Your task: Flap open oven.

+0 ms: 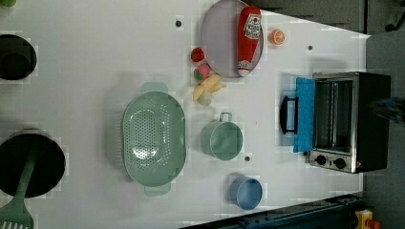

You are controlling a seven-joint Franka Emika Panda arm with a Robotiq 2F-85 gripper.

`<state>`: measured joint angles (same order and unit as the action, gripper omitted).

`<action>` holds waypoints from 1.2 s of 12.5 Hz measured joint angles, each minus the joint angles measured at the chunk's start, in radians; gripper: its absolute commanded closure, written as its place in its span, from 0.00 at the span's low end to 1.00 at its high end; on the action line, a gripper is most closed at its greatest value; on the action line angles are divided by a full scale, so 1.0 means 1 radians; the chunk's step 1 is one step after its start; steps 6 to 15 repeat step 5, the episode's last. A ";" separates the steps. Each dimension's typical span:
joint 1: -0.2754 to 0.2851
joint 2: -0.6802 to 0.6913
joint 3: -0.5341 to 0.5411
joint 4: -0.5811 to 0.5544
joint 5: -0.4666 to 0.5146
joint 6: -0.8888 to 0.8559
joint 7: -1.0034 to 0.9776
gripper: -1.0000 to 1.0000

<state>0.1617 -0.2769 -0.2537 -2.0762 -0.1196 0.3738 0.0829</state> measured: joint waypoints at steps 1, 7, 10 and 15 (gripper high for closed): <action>-0.002 -0.028 0.003 0.041 0.005 -0.074 0.000 0.83; -0.008 -0.053 0.015 0.152 0.021 -0.186 0.001 0.83; -0.008 -0.053 0.015 0.152 0.021 -0.186 0.001 0.83; -0.008 -0.053 0.015 0.152 0.021 -0.186 0.001 0.83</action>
